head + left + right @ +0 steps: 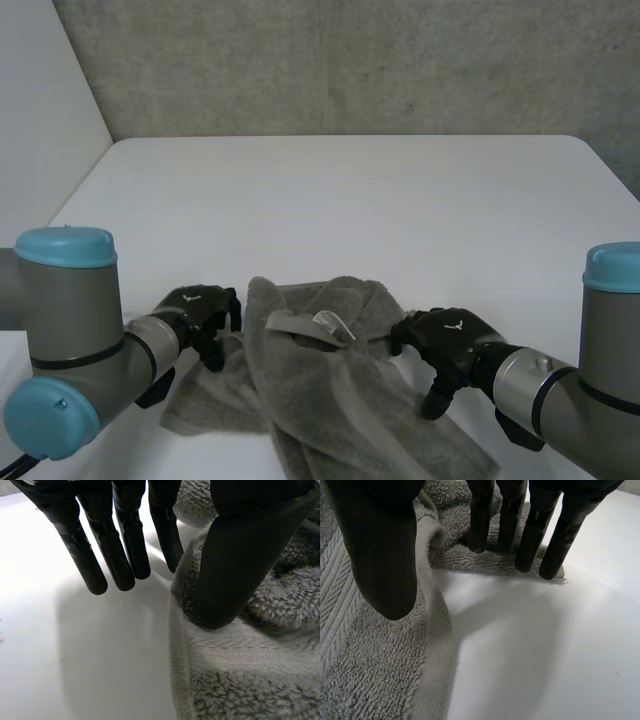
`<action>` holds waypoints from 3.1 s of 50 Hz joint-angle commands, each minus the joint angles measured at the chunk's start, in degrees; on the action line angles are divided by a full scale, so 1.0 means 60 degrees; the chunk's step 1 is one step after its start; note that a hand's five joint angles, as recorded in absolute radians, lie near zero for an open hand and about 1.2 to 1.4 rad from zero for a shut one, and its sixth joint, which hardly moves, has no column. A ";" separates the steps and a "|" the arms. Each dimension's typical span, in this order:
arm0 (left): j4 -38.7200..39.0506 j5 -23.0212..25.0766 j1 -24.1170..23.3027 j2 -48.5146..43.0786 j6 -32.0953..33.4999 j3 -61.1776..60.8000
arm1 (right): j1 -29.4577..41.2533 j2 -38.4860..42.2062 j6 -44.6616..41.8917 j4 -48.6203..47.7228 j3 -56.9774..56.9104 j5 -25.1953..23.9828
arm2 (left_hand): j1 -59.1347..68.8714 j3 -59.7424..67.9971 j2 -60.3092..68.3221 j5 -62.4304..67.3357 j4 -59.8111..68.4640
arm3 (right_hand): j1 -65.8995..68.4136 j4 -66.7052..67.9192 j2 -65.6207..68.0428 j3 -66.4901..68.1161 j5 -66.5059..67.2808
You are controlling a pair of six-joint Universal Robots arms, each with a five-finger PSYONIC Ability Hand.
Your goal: Fold the towel.
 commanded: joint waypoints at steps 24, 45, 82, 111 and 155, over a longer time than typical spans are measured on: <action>0.0277 -0.0111 -0.0334 0.0614 -0.0029 -0.0033 | 0.0262 0.0445 0.1812 0.0119 -0.0548 -0.0707 | 0.5837 0.5825 0.5819 0.5840 0.5812 | 0.8597 0.8600 0.8662 0.8589 0.8532; -0.0309 0.0080 0.0648 0.6315 0.0015 0.0143 | -0.3062 -0.3786 0.1946 0.2915 -0.3829 -0.1657 | 0.5837 0.5825 0.5819 0.5840 0.5812 | 0.8597 0.8600 0.8662 0.8589 0.8532; 0.0247 0.0153 0.0473 0.0683 -0.0175 0.3435 | -0.1891 0.4297 0.2180 0.3943 -1.0247 0.0641 | 0.5837 0.5825 0.5819 0.5840 0.5812 | 0.8597 0.8600 0.8662 0.8589 0.8532; 0.0320 -0.0536 0.0340 0.0572 -0.0938 0.3103 | -0.1848 0.3389 -0.0791 0.1952 -0.7056 0.0567 | 0.5837 0.5825 0.5819 0.5840 0.5812 | -0.0813 -0.0810 -0.0748 -0.0821 -0.0878; 0.0247 -0.0521 0.0428 0.2390 -0.0806 0.2926 | -0.1656 0.0232 -0.0500 0.0981 -0.7155 0.0714 | 0.5837 0.5825 0.5819 0.5840 0.5812 | 0.8597 0.8600 0.8662 0.8589 0.8532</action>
